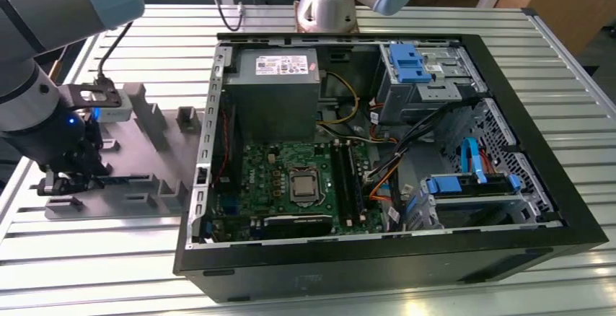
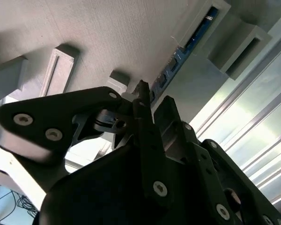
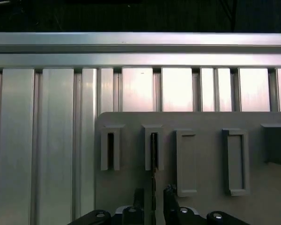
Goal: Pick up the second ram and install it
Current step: 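Pick up the second ram and move it above second insertion slot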
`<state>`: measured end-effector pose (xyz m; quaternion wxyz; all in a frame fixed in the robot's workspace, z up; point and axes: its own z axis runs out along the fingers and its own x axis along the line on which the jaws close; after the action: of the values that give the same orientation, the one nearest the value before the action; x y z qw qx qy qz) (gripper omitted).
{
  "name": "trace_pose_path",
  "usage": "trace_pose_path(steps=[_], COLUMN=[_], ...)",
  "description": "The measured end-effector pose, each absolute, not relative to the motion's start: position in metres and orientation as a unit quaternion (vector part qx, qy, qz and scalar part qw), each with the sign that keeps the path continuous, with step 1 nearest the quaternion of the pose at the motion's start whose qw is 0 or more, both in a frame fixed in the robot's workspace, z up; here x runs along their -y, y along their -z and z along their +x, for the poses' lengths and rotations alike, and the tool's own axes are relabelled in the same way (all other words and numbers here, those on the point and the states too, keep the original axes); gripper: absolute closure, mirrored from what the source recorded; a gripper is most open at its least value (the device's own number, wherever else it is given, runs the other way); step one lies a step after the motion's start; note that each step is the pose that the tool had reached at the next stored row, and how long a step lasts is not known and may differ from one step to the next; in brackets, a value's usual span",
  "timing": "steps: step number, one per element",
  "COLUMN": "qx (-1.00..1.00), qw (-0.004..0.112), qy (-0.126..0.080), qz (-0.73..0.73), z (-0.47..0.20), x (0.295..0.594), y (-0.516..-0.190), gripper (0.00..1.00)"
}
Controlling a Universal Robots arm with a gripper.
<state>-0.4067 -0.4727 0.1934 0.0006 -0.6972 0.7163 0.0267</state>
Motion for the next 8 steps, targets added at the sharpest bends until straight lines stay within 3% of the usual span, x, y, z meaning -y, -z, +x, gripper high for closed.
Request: trace_pose_path(steps=[1,2,8], qx=[-0.716,-0.716,-0.715], qw=[0.001,0.000,0.001], qy=[-0.027,-0.027,-0.026], qz=[-0.697,-0.697,-0.699], z=[-0.4066,-0.4067,-0.4067], x=[0.4725,0.4722,0.4712], y=[-0.1929,-0.1925,-0.1894], gripper=[0.65,0.72,0.72])
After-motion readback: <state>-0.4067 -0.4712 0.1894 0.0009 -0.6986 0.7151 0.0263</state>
